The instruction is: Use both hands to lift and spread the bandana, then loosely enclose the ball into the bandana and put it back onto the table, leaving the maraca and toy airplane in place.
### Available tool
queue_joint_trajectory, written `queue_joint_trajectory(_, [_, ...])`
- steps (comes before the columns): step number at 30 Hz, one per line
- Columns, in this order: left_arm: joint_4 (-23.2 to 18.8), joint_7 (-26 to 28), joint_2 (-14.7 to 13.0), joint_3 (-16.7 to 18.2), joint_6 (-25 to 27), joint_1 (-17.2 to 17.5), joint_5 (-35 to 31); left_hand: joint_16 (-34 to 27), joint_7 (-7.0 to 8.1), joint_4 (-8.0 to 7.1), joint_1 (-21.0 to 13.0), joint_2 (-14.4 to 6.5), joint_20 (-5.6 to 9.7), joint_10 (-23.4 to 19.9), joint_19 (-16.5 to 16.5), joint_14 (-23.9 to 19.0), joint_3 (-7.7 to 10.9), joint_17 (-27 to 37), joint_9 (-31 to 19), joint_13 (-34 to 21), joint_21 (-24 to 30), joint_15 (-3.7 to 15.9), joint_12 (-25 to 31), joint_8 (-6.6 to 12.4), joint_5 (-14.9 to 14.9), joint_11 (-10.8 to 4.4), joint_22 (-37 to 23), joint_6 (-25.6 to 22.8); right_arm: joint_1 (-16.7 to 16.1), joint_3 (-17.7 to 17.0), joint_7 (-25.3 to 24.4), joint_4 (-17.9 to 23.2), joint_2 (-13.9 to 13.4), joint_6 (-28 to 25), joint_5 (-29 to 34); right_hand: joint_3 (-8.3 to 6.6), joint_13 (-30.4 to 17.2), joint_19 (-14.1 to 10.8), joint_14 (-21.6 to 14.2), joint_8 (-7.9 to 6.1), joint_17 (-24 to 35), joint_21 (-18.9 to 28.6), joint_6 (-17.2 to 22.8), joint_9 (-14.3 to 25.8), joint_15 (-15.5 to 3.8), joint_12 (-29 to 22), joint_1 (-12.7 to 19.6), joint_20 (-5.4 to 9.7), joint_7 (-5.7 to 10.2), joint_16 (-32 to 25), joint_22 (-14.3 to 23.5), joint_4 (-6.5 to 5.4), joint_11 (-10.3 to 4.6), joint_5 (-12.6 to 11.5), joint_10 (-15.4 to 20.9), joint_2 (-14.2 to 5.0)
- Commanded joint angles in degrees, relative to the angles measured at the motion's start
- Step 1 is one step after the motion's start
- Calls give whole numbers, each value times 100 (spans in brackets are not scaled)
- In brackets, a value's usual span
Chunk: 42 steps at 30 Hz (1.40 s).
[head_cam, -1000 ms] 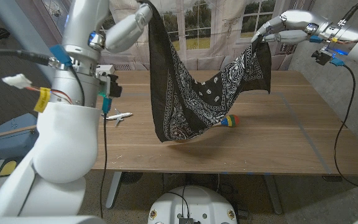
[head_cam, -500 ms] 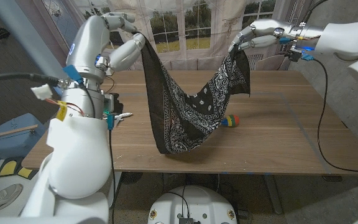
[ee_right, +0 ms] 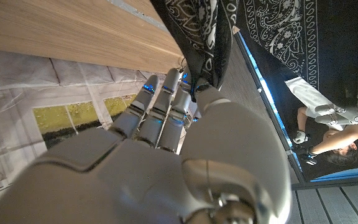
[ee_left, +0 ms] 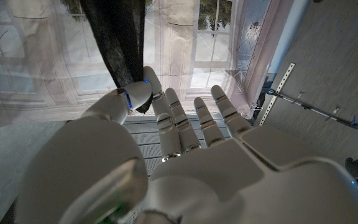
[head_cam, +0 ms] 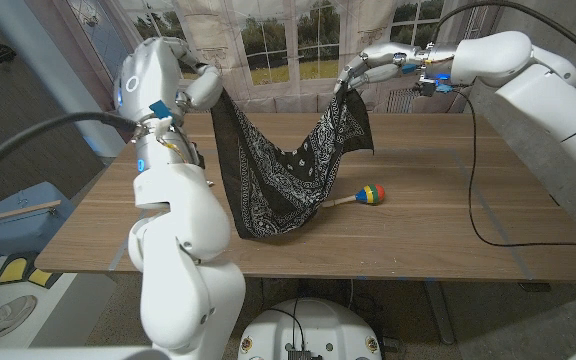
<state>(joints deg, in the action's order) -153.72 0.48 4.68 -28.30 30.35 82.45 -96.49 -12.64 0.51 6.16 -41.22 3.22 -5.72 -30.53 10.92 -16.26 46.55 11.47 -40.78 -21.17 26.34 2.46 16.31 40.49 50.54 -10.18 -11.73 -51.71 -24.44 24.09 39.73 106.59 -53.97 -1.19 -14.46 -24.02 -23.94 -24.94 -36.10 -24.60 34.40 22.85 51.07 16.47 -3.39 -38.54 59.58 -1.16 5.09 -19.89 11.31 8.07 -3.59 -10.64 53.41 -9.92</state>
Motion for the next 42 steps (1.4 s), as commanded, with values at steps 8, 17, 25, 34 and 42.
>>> queue_joint_trajectory(8, [1128, -1501, 728, 89, 418, -510, -5792, -13, 286, 120, 37, -72, 0, -70, -81, 1, -297, -43, 636, -58, 43, 487, -92, 1469, -391, -164, -4, -590, 1331, 1662, 441, -2275, 1605, 499, 255, -21, 87, -50, -59, 167, 67, 80, -136, -72, -765, 154, 115, -13, -121, -22, 22, 6, -51, 31, -509, -79])
queue_joint_trajectory(17, [1604, -1818, 869, 228, 623, -717, -6333, -7, 330, 229, 1, -117, -5, -71, -78, 10, -582, -70, 1057, -64, 56, 502, -138, 1146, -807, -178, 5, -638, 1262, 1790, 122, -3148, 2194, 1383, 275, -45, 283, -8, -64, 639, 80, 134, -654, -324, -621, 526, 93, -69, -31, -12, 26, -63, -7, 66, -1176, -50])
queue_joint_trajectory(25, [1647, -2082, 938, 251, 625, -702, -6613, 91, 654, 301, -122, -219, -141, 415, -264, 208, -1167, -55, 1775, 105, -32, 348, -376, 178, -1796, -25, 31, 215, 1501, 2035, 570, -3754, 2483, 1576, 233, 359, 586, 225, 314, 1432, 97, 142, -2184, -555, -368, 1354, -422, -287, 206, 38, 25, -218, 204, 51, -2324, 250])
queue_joint_trajectory(34, [1421, -2275, 709, 140, 473, -640, -6315, 189, 989, 252, 231, -306, -431, 1741, -686, 926, -1874, -77, 2770, 511, -374, -157, -477, -2191, -3288, 214, 56, 3339, 1702, 2232, 1006, -3869, 2543, 1484, 288, 1776, 810, 925, 1378, 1433, -50, -106, -3558, -568, -133, 2199, -1848, -290, 205, 455, 30, -600, 227, -481, -3283, 1629])
queue_joint_trajectory(42, [1245, -1698, 249, 104, 615, -559, -5358, 146, 822, 132, 425, -493, -579, 1874, -811, 958, -1877, -38, 2881, 572, -467, -270, -432, -2471, -3415, 431, 49, 3586, 1488, 2084, 855, -3771, 2559, 1266, 10, 2084, 793, 885, 1266, 1276, -121, -109, -3380, -555, 177, 2231, -2553, -585, -286, 422, 34, -1079, 615, -857, -3071, 1263])
